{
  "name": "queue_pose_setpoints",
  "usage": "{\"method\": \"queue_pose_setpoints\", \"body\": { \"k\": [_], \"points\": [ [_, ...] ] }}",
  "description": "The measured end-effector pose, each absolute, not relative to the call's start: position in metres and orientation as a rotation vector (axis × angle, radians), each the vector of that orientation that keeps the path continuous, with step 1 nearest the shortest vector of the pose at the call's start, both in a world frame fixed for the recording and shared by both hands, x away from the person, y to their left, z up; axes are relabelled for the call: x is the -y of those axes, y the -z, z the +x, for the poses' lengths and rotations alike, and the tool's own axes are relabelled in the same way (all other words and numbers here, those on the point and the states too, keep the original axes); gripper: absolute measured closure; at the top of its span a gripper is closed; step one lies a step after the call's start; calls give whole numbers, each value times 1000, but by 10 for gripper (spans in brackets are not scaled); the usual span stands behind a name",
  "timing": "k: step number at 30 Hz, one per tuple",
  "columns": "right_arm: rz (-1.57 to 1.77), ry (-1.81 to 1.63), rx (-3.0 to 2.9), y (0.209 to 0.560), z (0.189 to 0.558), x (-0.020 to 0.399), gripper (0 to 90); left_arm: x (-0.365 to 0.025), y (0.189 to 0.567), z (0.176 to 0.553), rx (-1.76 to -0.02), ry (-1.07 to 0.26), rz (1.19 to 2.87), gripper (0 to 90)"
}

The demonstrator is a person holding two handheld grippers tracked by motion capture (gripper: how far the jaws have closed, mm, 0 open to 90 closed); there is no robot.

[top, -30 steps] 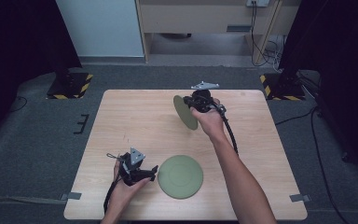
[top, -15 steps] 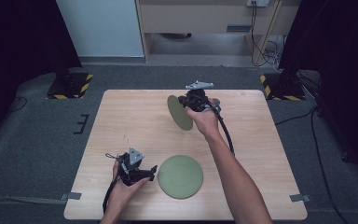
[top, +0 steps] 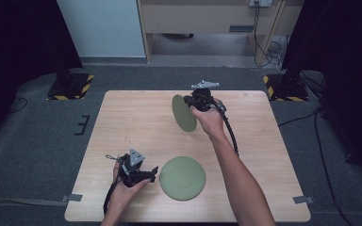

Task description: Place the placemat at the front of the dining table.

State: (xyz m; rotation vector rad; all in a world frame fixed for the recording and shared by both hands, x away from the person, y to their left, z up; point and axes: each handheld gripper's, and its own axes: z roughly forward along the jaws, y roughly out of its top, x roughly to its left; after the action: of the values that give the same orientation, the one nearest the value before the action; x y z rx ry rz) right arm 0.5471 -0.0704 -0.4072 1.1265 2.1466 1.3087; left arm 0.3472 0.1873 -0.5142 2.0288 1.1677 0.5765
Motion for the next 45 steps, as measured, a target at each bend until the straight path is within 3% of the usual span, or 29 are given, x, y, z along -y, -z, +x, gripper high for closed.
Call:
{"method": "queue_pose_setpoints", "body": {
  "k": [45],
  "points": [
    [1246, -1271, -2086, 424, 549, 119, 864, -190, 515, 349, -1186, -581, 2035, 35]
  ]
}}
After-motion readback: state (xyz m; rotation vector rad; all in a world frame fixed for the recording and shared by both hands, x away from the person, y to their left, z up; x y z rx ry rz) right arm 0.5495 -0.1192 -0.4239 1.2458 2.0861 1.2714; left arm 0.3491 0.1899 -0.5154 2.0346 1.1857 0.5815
